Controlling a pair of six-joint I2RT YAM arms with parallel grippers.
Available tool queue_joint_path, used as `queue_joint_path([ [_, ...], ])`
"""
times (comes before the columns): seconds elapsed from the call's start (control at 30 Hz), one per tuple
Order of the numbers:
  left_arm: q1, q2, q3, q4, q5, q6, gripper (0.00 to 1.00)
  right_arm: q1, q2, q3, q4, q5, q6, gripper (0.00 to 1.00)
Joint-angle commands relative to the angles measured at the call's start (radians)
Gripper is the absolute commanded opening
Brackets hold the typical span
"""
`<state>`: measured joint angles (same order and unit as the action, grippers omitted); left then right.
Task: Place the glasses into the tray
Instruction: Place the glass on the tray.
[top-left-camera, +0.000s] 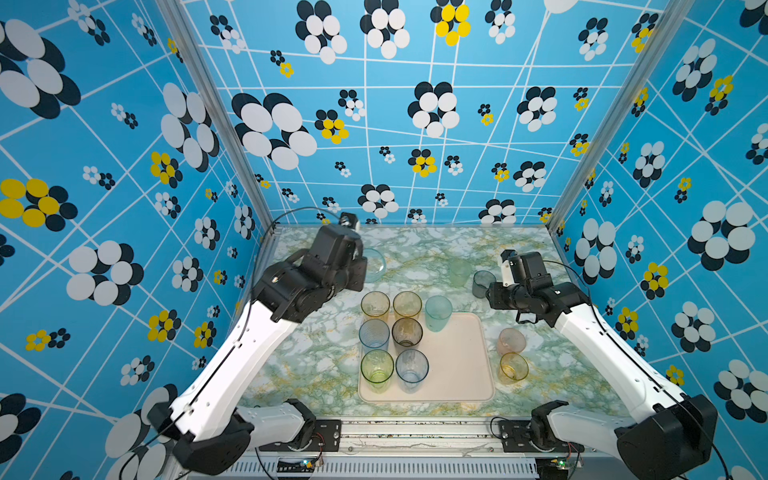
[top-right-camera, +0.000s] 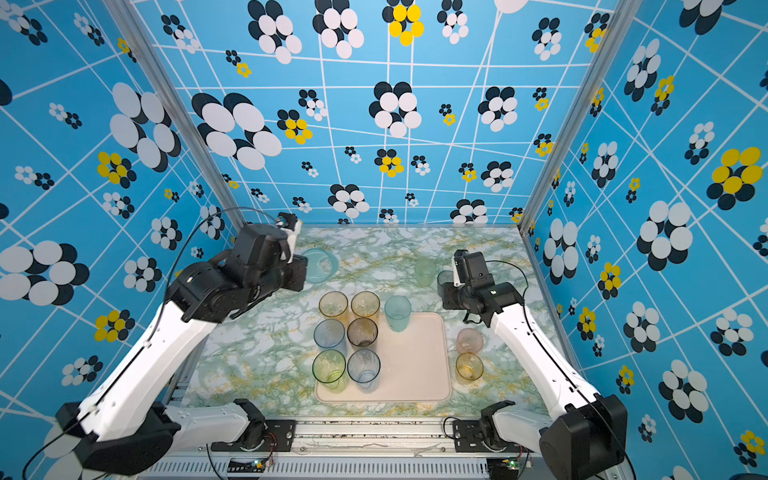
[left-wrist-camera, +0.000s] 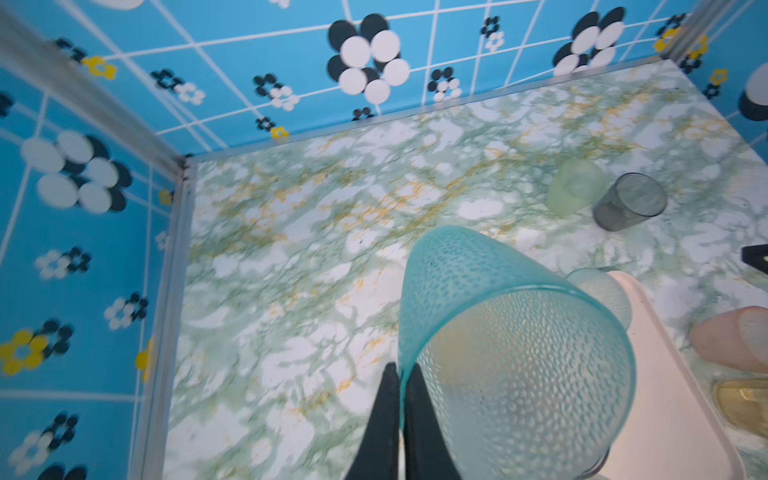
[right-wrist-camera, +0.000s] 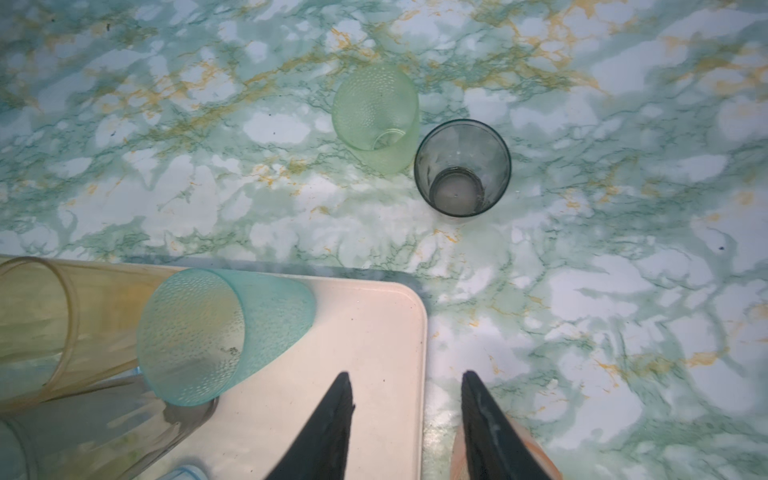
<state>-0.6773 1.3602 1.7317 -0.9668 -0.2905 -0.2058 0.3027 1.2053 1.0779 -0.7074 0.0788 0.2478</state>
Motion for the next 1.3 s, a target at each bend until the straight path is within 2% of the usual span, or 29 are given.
queue_joint_path([
  [0.0,-0.046,0.132,0.106,0.149,0.141,0.101,0.0,-0.031,-0.041,0.024,-0.054,0.054,0.008,0.46],
  [0.13,-0.097,0.312,0.276,0.137,0.253,0.148,0.0,-0.083,-0.053,0.03,-0.073,0.055,0.014,0.46],
  [0.27,-0.148,0.521,0.502,0.018,0.337,0.212,0.0,-0.114,-0.048,0.028,-0.078,0.052,0.021,0.46],
  [0.4,-0.196,0.743,0.761,-0.162,0.347,0.282,0.0,-0.12,-0.032,0.027,-0.075,0.056,0.022,0.46],
  [0.5,-0.221,0.864,0.893,-0.258,0.334,0.315,0.0,-0.135,-0.03,0.028,-0.076,0.055,0.024,0.46],
  [1.0,-0.229,0.987,0.83,-0.282,0.383,0.333,0.0,-0.151,-0.009,0.03,-0.064,0.007,0.025,0.46],
  [1.27,-0.248,1.038,0.832,-0.285,0.353,0.381,0.0,-0.149,-0.001,0.026,-0.06,-0.013,0.025,0.46],
])
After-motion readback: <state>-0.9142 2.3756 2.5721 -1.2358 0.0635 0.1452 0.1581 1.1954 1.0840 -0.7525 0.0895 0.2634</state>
